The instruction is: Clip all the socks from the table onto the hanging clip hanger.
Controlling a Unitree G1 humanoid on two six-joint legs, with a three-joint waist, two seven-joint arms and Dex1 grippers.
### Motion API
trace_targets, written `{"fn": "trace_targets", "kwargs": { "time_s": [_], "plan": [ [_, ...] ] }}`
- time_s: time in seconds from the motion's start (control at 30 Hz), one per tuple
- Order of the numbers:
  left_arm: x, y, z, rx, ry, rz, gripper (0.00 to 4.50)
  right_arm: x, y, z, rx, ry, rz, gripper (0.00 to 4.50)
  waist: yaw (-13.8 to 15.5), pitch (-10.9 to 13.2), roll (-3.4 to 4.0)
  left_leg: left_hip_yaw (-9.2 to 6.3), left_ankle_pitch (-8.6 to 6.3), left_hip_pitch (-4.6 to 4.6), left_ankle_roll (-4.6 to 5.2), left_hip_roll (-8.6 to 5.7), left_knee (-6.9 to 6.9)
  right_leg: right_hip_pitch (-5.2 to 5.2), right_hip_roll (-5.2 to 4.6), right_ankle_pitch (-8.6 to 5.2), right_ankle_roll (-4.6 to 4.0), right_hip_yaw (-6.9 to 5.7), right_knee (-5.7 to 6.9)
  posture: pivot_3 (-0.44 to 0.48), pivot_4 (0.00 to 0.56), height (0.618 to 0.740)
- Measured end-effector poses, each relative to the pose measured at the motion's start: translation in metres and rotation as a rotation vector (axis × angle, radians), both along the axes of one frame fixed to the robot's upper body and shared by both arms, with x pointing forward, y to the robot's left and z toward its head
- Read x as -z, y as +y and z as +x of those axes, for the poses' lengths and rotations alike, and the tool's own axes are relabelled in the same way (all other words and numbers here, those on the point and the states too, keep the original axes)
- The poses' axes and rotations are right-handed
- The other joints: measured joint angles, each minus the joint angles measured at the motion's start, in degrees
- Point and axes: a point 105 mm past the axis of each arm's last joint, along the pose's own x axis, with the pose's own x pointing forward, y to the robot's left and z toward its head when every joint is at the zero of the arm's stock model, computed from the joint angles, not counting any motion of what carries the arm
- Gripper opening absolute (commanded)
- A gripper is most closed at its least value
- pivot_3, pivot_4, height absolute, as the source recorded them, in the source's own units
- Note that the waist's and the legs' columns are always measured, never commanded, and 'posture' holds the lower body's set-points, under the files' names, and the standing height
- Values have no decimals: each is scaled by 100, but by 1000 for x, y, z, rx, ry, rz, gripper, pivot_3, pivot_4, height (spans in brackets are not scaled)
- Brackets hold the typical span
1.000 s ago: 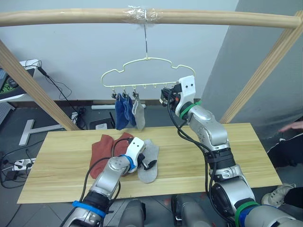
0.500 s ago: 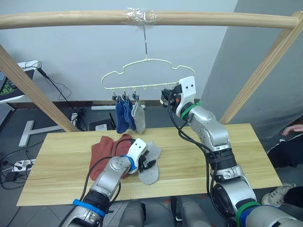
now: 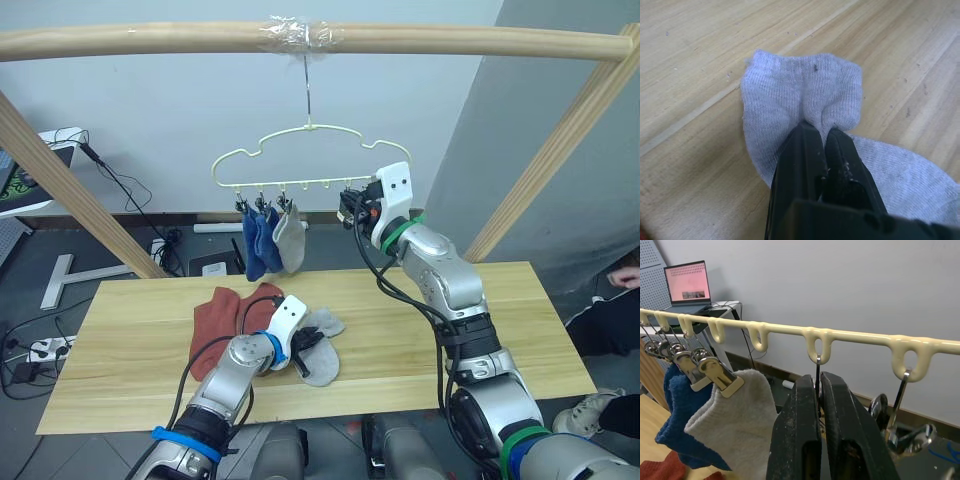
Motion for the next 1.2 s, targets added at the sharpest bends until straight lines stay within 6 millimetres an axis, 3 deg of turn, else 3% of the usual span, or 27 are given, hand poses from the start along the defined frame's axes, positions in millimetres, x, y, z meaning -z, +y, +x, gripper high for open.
{"fn": "trace_targets", "kwargs": {
  "time_s": [0.13, 0.27, 0.37, 0.77, 1.2],
  "plan": [
    [-20, -7, 9, -16, -90, -116, 12, -3, -12, 1, -11, 34, 12, 0, 11, 0, 0, 0, 0, -5, 0, 0, 2, -1, -2, 4, -6, 0, -1, 19, 185, 740],
    [-74, -21, 17, 9, -338, -295, 12, -14, -24, 5, -6, 159, 130, 0, 8, 0, -1, -6, 0, -9, 0, 4, 2, -3, -4, 5, -8, 9, -1, 15, 181, 740],
    [-106, -21, 16, 65, -528, -307, 12, -19, -31, 5, -12, 261, 207, 0, 7, -1, 2, -8, 0, -7, 0, 4, -3, -3, -2, 5, -9, 9, 2, 17, 179, 740],
    [-134, -33, 19, 167, -770, -221, 12, -21, -28, -10, -97, 510, 342, 0, 6, -1, 2, -1, -1, -14, 1, -3, -1, -4, -2, 5, -6, 6, -4, 18, 167, 740],
    [-136, -31, 20, 170, -820, -201, 12, -21, -30, -14, -95, 542, 359, 0, 5, -1, 2, 0, -1, -15, 1, -3, 0, -6, 0, 6, -5, 2, -3, 17, 164, 740]
  ]
}}
